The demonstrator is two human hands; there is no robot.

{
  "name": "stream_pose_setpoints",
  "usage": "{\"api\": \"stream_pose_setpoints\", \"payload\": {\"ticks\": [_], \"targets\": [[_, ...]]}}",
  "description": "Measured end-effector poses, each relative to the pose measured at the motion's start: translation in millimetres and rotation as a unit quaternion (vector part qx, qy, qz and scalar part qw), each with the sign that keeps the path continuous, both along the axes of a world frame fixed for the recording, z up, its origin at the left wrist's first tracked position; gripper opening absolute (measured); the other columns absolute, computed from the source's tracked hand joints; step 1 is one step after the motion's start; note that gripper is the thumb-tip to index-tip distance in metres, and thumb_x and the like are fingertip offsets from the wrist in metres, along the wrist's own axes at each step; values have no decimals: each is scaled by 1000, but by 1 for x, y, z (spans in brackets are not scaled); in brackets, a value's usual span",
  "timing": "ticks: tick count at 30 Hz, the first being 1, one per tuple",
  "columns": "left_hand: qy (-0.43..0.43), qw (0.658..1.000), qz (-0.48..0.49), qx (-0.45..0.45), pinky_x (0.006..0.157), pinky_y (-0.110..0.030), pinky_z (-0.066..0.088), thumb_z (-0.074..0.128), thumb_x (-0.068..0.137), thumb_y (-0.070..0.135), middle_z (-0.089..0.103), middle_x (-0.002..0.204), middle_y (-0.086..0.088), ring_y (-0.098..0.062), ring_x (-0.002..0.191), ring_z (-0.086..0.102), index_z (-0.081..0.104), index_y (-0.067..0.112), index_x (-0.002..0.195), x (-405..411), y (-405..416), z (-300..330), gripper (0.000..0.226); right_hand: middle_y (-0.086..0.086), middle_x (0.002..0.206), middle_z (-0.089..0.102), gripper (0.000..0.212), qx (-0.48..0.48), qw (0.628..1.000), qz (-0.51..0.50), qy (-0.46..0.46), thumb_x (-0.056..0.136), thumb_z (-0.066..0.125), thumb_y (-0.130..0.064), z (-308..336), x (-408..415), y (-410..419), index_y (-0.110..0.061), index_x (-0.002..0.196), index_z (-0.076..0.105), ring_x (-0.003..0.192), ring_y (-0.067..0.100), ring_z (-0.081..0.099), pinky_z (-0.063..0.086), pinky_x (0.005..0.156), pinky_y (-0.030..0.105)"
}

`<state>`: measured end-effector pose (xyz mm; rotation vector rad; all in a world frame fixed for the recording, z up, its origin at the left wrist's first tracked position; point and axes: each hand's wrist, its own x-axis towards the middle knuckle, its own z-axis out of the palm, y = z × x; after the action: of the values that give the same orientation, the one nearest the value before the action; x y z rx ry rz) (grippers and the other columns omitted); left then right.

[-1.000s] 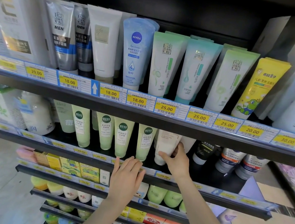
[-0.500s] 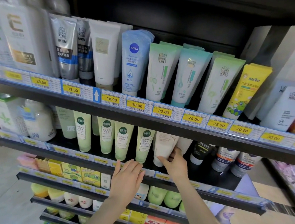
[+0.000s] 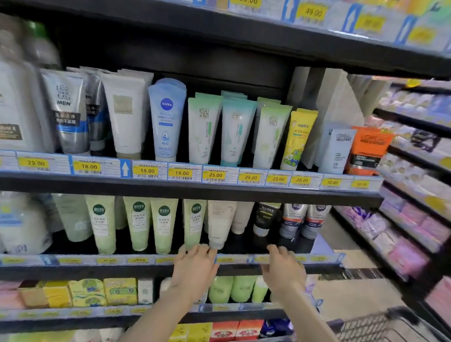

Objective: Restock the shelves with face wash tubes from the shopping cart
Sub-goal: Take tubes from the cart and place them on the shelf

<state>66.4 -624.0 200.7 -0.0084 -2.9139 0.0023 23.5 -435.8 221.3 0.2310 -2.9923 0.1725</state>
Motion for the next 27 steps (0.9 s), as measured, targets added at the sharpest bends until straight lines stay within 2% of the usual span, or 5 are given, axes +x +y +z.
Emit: {"api": "stream_pose_setpoints", "payload": {"ticks": [13, 19, 21, 24, 27], "targets": [[26, 970, -237, -34, 105, -39, 27, 39, 97, 29, 53, 129, -4, -24, 123, 45, 44, 19, 132, 19, 154, 24, 37, 5, 133, 49, 47, 17, 981, -191, -2, 92, 46, -33, 4, 104, 139, -18, 135, 37, 123, 25, 45, 38, 98, 36], [30, 934, -354, -40, 55, -30, 50, 86, 41, 40, 65, 65, 5, -15, 62, 64, 70, 24, 72, 26, 262, 10, 39, 2, 132, 51, 45, 10, 953, -301, -15, 92, 48, -32, -10, 154, 234, -18, 134, 39, 122, 22, 48, 40, 99, 36], [13, 922, -384, -36, 62, -32, 52, 84, 48, 41, 66, 73, 5, -15, 71, 65, 68, 24, 74, 32, 299, 5, 36, 2, 131, 51, 44, 14, 944, -329, -34, 93, 45, -29, -15, 170, 267, -17, 135, 38, 120, 22, 49, 42, 98, 36], [-29, 899, -436, -4, 97, -38, 39, 52, 89, 30, 60, 117, -4, -22, 113, 53, 58, 16, 115, 41, 352, -9, 30, 3, 129, 53, 46, 10, 924, -378, -55, 93, 46, -28, -28, 192, 318, -16, 137, 37, 118, 22, 50, 44, 97, 36], [-45, 886, -460, -27, 109, -41, 28, 39, 97, 29, 48, 134, -4, -20, 127, 42, 43, 15, 132, 44, 405, -23, 38, 2, 128, 53, 46, 0, 908, -414, -59, 93, 46, -26, -45, 209, 368, -16, 137, 39, 118, 21, 50, 44, 97, 34]]}}
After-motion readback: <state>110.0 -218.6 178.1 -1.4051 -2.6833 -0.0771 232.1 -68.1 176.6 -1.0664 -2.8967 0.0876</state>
